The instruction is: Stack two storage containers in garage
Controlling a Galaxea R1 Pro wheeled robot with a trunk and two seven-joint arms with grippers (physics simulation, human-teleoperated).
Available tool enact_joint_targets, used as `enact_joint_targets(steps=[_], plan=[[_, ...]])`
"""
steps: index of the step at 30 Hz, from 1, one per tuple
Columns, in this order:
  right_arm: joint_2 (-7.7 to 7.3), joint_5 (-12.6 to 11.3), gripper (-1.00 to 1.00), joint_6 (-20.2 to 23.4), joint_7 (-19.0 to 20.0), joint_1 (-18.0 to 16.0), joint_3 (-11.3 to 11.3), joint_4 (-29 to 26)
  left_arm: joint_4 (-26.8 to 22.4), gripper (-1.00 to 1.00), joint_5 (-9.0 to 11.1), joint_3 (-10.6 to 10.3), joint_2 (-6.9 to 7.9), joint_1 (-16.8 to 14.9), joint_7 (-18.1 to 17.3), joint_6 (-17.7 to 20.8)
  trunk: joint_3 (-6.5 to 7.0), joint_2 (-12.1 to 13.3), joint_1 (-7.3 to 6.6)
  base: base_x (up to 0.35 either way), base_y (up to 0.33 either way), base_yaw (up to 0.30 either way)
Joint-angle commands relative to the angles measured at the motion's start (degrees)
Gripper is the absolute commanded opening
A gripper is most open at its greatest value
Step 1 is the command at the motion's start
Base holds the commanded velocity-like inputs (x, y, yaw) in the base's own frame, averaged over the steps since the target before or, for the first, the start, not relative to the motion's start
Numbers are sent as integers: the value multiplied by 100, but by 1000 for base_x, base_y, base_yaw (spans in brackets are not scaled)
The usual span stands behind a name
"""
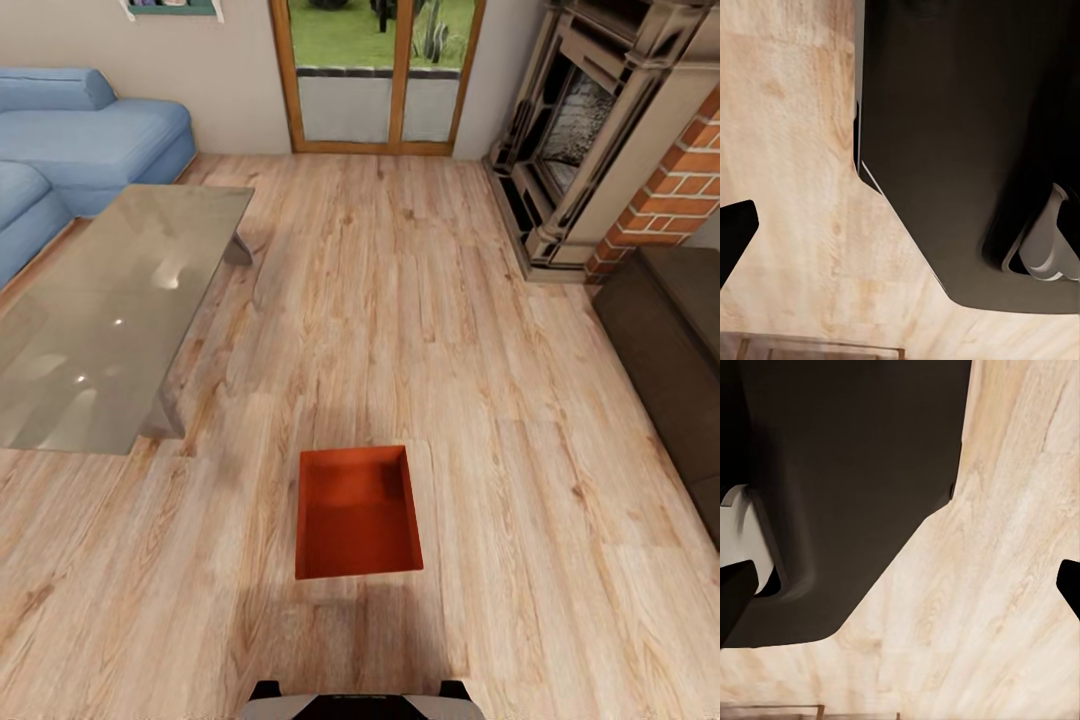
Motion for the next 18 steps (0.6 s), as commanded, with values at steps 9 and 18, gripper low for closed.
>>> enact_joint_targets(steps=[9,18], plan=[[1,-48,100,-11,-21,0,50,-1,7,100,58,0,2,-3,-30,-14,-86,-4,1,0,0,0],[9,-48,100,-6,-21,0,50,-1,7,100,47,0,-7,-3,-29,-14,-118,-4,1,0,-9,0]])
